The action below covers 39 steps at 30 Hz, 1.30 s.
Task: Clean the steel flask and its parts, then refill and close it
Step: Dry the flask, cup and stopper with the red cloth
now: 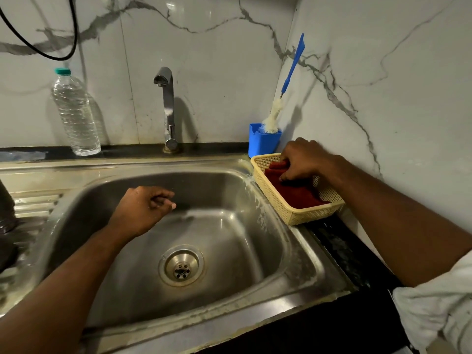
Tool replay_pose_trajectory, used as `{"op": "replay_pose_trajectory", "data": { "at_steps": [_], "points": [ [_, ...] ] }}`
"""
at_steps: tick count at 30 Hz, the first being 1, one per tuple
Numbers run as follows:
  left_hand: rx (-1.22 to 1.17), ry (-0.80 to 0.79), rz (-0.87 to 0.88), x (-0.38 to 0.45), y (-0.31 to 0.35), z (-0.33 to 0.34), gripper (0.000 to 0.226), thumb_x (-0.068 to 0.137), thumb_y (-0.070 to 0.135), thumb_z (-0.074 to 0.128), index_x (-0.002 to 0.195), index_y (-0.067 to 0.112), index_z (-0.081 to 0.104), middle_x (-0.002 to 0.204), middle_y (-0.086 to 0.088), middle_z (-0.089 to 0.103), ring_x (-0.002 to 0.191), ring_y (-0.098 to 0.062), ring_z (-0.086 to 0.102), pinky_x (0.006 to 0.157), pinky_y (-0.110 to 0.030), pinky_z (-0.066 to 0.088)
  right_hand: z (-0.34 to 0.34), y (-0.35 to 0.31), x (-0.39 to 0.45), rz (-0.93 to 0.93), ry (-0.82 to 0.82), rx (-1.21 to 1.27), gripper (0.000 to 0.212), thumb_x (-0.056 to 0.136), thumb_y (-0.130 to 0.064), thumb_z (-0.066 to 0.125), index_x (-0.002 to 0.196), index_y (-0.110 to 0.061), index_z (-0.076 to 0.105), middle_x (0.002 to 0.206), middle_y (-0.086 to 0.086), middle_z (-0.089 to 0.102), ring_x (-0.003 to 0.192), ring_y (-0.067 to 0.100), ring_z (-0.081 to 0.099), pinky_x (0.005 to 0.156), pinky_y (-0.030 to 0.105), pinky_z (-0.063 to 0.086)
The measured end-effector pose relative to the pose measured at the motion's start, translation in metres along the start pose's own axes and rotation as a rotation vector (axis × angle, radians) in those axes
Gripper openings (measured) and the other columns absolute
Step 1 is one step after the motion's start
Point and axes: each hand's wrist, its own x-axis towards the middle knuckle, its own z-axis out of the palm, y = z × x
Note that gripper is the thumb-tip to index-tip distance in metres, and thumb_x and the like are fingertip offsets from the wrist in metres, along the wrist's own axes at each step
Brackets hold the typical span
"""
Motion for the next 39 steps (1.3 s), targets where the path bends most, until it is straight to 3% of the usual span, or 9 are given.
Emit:
{"op": "replay_pose_trajectory", "data": {
  "at_steps": [4,11,14,20,23,26,30,33,39],
  "points": [
    [-0.002,-0.007,-0.007,-0.001,0.001,0.0,0.03,0.089,0.024,0.084,0.118,0.019,0.078,0.087,0.016,0.075,0.08,0.0,0.071,0.075,-0.02,0.052,-0.009,0.006,-0.006,0.015,-0.024,0.231,0.032,0.073,-0.035,0.09,0.079,-0.022,0.062,0.088,0.0,0.067,0.084,0.019,0.065,0.074,0.038,0.053],
    [-0.002,0.01,-0.005,-0.001,0.003,-0.001,0.032,0.089,0.024,0.084,0.12,0.019,0.078,0.088,0.015,0.075,0.082,0.0,0.071,0.075,-0.02,0.052,-0.036,0.022,-0.01,0.05,-0.089,0.496,0.039,0.078,-0.016,0.089,0.111,-0.02,0.069,0.101,-0.004,0.068,0.095,0.017,0.068,0.074,0.032,0.057],
    [-0.004,0.006,-0.006,-0.003,0.003,-0.001,0.036,0.089,0.023,0.083,0.124,0.017,0.076,0.09,0.012,0.076,0.083,-0.002,0.071,0.075,-0.02,0.052,-0.061,0.021,-0.012,0.007,-0.083,0.423,0.031,0.079,-0.018,0.089,0.107,-0.02,0.076,0.1,0.0,0.074,0.091,0.018,0.072,0.074,0.031,0.059],
    [-0.019,0.018,-0.021,-0.002,0.007,-0.002,0.041,0.089,0.021,0.084,0.129,0.019,0.073,0.09,0.013,0.076,0.082,-0.003,0.072,0.077,-0.024,0.055,-0.143,0.017,-0.025,0.006,0.097,0.326,0.02,0.083,-0.013,0.084,0.098,-0.021,0.076,0.097,0.003,0.075,0.086,0.018,0.07,0.07,0.031,0.056],
    [-0.077,0.029,-0.052,0.0,0.004,-0.002,0.044,0.086,0.026,0.087,0.128,0.022,0.075,0.085,0.015,0.078,0.079,-0.002,0.073,0.083,-0.033,0.062,-0.178,0.006,-0.038,-0.034,0.182,0.445,0.019,0.084,-0.012,0.083,0.102,-0.017,0.077,0.094,0.004,0.076,0.083,0.02,0.074,0.066,0.028,0.056],
    [-0.264,0.109,-0.095,-0.001,0.015,-0.006,0.041,0.086,0.033,0.086,0.124,0.024,0.074,0.086,0.012,0.08,0.082,0.001,0.075,0.084,-0.026,0.059,-0.191,-0.019,-0.046,-0.116,0.186,0.628,0.018,0.084,-0.012,0.083,0.102,-0.014,0.079,0.091,0.002,0.078,0.077,0.018,0.077,0.067,0.031,0.065],
    [-0.714,0.203,-0.258,0.001,0.036,-0.016,0.042,0.085,0.053,0.071,0.112,0.022,0.076,0.1,0.0,0.082,0.098,-0.015,0.076,0.084,-0.032,0.059,-0.152,-0.075,-0.024,-0.172,0.13,0.854,0.015,0.083,-0.005,0.079,0.097,-0.003,0.079,0.088,0.012,0.078,0.075,0.025,0.075,0.072,0.039,0.063],
    [-1.018,0.148,-0.342,0.006,0.032,-0.025,0.056,0.089,0.059,0.071,0.122,0.014,0.073,0.116,-0.013,0.079,0.103,-0.027,0.074,0.076,-0.03,0.061,-0.097,-0.126,-0.004,-0.183,0.046,1.02,0.012,0.084,-0.001,0.077,0.094,0.005,0.076,0.079,0.014,0.071,0.069,0.023,0.063,0.068,0.037,0.052],
    [-0.909,-0.045,-0.262,0.003,0.028,-0.015,0.033,0.092,0.014,0.078,0.12,-0.002,0.073,0.108,-0.016,0.079,0.091,-0.019,0.075,0.079,-0.028,0.06,-0.009,-0.184,0.011,-0.099,-0.019,1.259,0.009,0.08,-0.003,0.078,0.087,-0.009,0.078,0.076,0.006,0.075,0.065,0.015,0.067,0.065,0.029,0.054]
  ]
}}
